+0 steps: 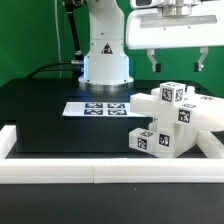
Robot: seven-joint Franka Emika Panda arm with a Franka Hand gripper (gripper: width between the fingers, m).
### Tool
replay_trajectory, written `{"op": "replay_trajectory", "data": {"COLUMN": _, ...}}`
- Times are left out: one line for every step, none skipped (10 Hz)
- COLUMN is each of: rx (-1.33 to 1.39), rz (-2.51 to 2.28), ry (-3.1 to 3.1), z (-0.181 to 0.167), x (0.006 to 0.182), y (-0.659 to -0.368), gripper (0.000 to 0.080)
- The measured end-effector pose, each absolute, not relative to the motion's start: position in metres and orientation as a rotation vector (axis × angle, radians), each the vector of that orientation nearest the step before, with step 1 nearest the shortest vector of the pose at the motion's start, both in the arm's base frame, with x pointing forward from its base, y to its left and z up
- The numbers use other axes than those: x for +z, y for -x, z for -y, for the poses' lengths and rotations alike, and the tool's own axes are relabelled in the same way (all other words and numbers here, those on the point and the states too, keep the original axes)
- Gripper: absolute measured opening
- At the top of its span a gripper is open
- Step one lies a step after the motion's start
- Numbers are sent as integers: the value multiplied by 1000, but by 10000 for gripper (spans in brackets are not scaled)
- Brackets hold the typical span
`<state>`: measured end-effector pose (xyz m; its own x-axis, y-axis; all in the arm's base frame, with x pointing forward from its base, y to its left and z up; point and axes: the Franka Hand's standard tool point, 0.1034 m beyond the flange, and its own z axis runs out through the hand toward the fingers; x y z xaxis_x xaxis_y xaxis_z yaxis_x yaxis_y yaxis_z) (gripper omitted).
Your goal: Assemble chair
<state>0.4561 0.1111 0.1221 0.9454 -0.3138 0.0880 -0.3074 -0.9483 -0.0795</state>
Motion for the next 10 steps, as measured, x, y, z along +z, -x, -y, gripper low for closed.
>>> {"op": "replay_trajectory", "data": {"rx": -152, "rz": -468, "ry": 3043, "z": -108, "x": 116, "y": -448, "gripper": 649}}
{"op": "replay_trajectory", "data": {"rx": -147, "rz": -467, "ry": 3045, "z": -106, "x": 113, "y": -445, "gripper": 649}}
{"op": "replay_trajectory", "data": {"rx": -150, "rz": -466, "ry": 3045, "z": -106, "x": 114, "y": -446, "gripper": 649}}
{"op": "replay_trajectory", "data": {"rx": -150, "rz": -466, "ry": 3045, "z": -106, "x": 114, "y": -446, "gripper": 649}}
{"op": "replay_trajectory", "data": {"rx": -149, "rz": -466, "ry": 3045, "z": -106, "x": 114, "y": -446, "gripper": 649}}
{"op": "replay_trajectory", "data": {"rx": -151, "rz": -419, "ry": 3054, "z": -104, "x": 113, "y": -446, "gripper": 649}}
{"op": "replay_trajectory", "data": {"rx": -150, "rz": -359, "ry": 3066, "z": -96, "x": 112, "y": -446, "gripper": 649}}
{"op": "replay_trajectory", "data": {"rx": -125, "rz": -321, "ry": 3075, "z": -91, "x": 110, "y": -442, "gripper": 649}}
{"op": "replay_trajectory", "data": {"rx": -135, "rz": -309, "ry": 3078, "z": -92, "x": 108, "y": -439, "gripper": 649}}
{"op": "replay_trajectory", "data": {"rx": -98, "rz": -303, "ry": 3083, "z": -96, "x": 104, "y": -433, "gripper": 649}}
